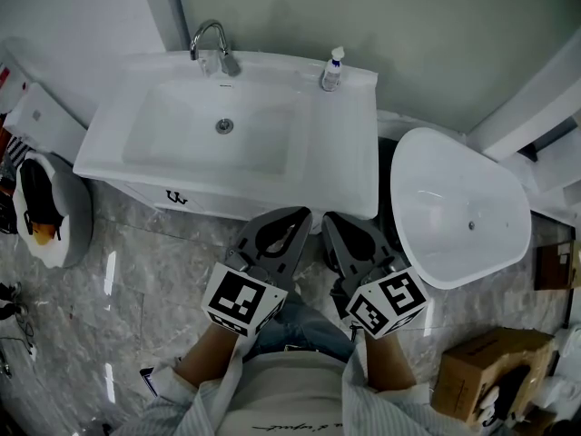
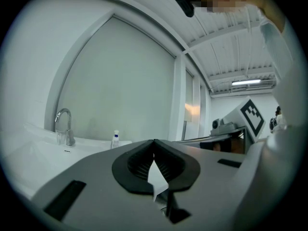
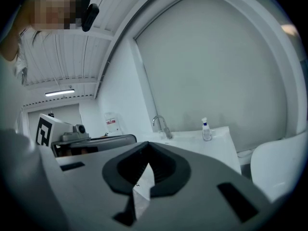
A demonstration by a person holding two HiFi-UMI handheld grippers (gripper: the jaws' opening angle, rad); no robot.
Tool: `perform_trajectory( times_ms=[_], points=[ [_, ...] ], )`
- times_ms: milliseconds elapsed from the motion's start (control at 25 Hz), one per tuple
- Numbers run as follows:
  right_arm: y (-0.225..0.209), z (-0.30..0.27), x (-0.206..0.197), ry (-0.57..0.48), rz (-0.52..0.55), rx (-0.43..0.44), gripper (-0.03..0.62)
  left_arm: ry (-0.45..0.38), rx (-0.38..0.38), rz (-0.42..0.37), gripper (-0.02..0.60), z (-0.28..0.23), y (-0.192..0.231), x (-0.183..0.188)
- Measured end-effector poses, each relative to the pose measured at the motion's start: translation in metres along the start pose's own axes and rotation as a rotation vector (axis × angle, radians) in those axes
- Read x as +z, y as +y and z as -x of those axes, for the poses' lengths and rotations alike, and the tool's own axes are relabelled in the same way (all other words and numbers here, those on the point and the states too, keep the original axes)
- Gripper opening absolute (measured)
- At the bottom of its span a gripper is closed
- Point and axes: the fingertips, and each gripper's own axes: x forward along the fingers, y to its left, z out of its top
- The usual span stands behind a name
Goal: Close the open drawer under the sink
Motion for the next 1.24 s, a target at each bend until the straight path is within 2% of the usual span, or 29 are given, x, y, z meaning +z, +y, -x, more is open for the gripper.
perform_trajectory(
  times_ms=[600,1240],
  points=[
    [-0.003,0.000,-0.005,0.024,0.008,-0.001,0.009,0.007,-0.016,0.005,0.015,-0.007,-0.002,-0.004],
    [-0.004,-0.005,-0.019,0.048,-0.035,0.012,0.009,0.040,-0.001,0.020,0.015,-0.006,0.004,-0.015]
  ],
)
